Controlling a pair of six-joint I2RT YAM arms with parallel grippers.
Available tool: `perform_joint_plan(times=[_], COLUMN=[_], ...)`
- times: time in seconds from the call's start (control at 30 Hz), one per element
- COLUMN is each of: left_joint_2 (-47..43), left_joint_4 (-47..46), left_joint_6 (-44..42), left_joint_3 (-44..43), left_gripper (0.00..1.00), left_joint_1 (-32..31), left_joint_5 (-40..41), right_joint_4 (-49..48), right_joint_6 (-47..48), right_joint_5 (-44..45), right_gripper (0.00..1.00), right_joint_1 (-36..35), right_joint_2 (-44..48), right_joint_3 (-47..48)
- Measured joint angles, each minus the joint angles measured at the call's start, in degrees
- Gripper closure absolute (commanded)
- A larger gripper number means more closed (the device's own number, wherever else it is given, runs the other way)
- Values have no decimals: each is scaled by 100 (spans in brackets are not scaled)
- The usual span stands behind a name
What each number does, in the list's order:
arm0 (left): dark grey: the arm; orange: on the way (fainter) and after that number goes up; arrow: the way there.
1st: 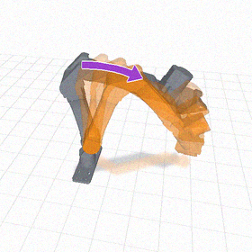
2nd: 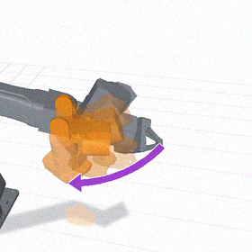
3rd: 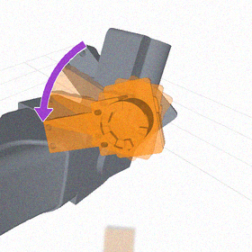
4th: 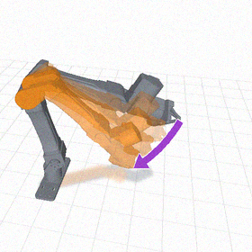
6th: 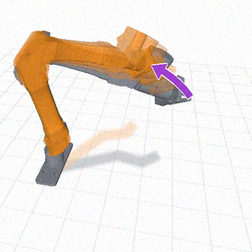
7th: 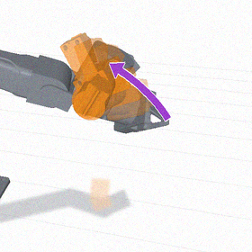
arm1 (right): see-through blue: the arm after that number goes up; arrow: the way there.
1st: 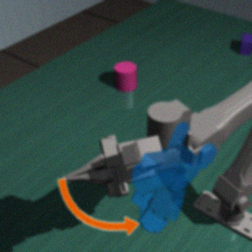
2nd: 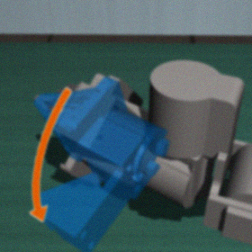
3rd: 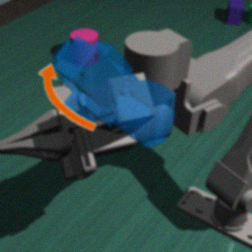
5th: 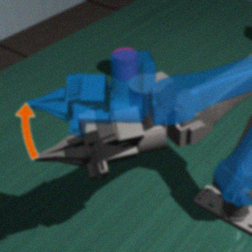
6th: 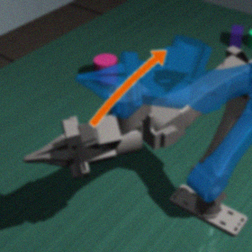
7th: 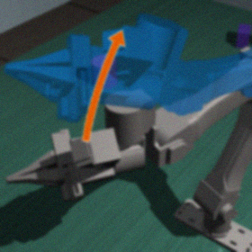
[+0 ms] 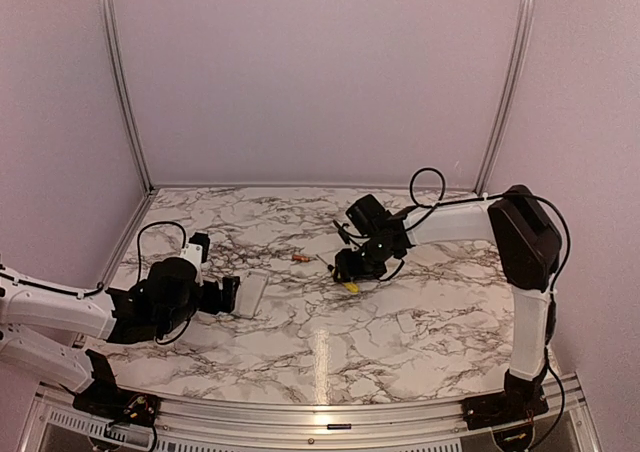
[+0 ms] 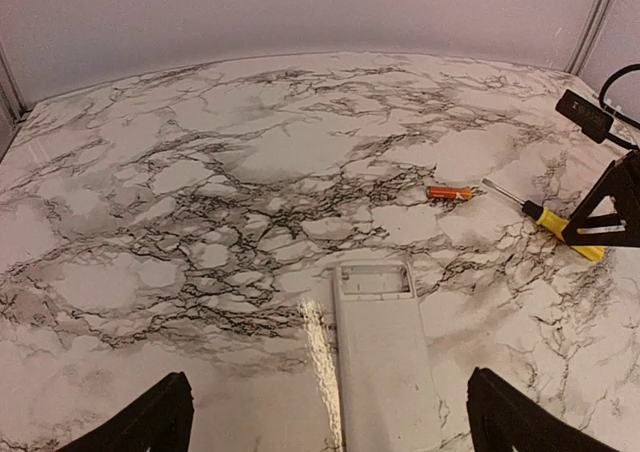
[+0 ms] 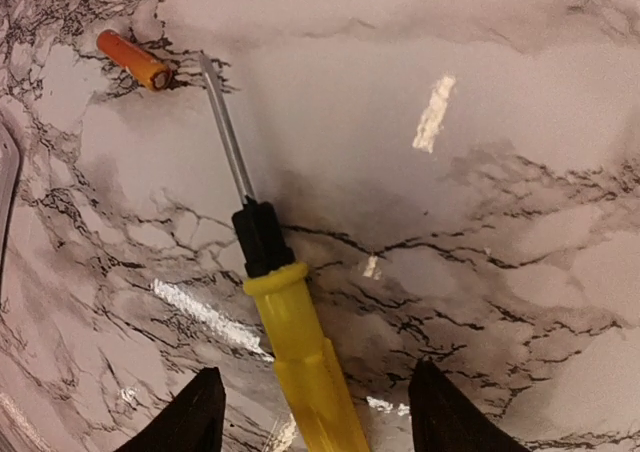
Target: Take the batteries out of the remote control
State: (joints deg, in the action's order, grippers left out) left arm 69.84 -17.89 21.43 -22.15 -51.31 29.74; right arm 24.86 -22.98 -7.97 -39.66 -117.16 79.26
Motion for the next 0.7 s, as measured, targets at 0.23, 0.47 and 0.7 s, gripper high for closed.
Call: perform_joint_plan(times=[0.23, 0.47, 0.7], left_joint_2=[-728, -1434, -1519], left_joint_4=[317, 444, 317], left_joint_6=[-544, -1639, -2439], left_joint_3=[-20, -28, -26], left_gripper=[1, 1, 1], left_joint_1=[9, 490, 1679], left_joint_5=[431, 765, 540], right_joint_4=[566, 874, 579], right_joint_6=[74, 216, 859], right_joint_5=[374, 868, 1637], right_gripper=[1, 2, 1], right_joint_1=[4, 157, 387], right_joint_2=[378, 1250, 2310], right_joint_3=[0, 17, -313])
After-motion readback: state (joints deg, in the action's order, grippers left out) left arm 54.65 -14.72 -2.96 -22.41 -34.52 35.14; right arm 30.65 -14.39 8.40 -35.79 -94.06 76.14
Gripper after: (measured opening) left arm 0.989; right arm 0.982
